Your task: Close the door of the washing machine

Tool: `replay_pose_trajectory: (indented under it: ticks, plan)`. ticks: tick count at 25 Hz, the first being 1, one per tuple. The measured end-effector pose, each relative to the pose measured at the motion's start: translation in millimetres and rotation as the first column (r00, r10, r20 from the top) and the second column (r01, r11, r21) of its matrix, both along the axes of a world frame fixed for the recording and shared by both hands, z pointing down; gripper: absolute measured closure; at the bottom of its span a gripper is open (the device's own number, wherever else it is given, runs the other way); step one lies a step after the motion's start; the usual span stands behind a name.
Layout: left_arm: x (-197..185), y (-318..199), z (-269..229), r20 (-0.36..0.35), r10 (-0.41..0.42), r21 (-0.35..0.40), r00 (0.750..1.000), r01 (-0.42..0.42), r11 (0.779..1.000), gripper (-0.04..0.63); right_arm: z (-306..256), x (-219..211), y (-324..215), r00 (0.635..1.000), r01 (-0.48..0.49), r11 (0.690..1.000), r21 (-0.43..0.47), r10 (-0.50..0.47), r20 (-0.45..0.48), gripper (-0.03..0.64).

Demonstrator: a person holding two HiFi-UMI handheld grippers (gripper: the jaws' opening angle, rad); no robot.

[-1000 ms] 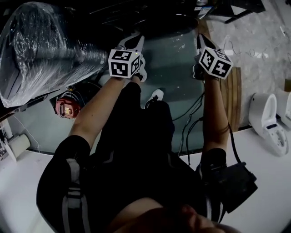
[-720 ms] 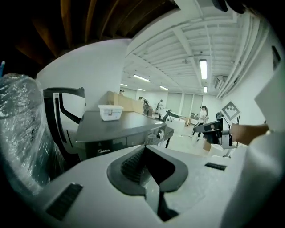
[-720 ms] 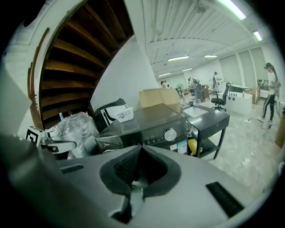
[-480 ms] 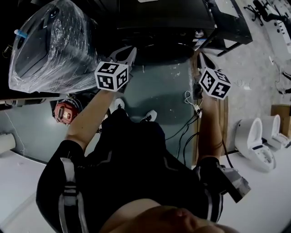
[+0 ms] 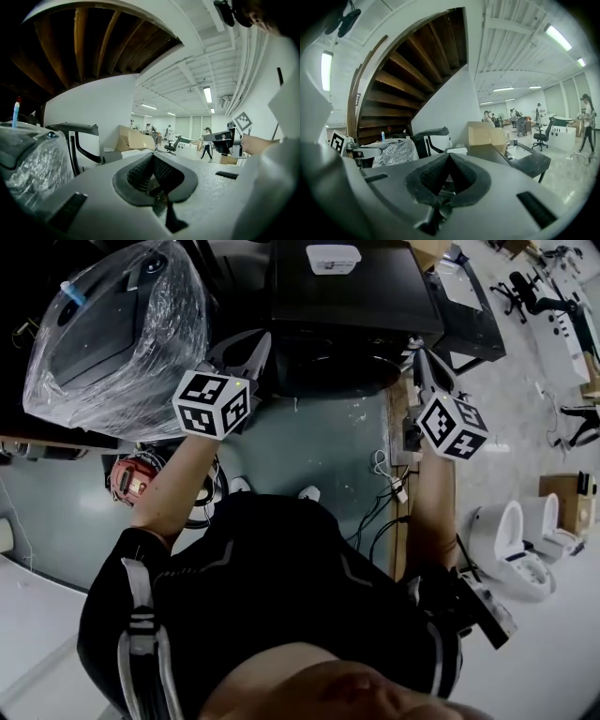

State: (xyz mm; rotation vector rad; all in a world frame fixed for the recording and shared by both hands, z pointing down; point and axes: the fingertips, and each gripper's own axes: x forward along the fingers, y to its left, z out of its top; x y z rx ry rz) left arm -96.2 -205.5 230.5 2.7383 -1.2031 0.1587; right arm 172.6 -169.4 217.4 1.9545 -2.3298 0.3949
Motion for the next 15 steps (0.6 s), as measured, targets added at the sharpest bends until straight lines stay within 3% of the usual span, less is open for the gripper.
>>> replay_pose_trajectory:
  ticks: [6,11,15]
  plan:
    - [-52.4,-2.9,-33.4,0.005,0.011,0.033,1.000,-0.011,0.999,0.592,-42.4,-45.6,-3.9,1.000,0.000,0.998,0.058,0.001,-0.018,0.614]
    - [-88.0,-1.7,-64.2,-0.099,0.033,0.096,0.995,-0.024,0.995,0.592,-69.5,-75.7,3.8,0.999,-0.004,0.994,0.110,0.009,-0.044,0.614]
    - [-105.4,4.2,-84.8,-0.078,0.041,0.162,0.996,-0.028,0.986,0.592,-82.8,-95.8,12.6,0.997,0.002,0.990,0.138,0.009,-0.078,0.614]
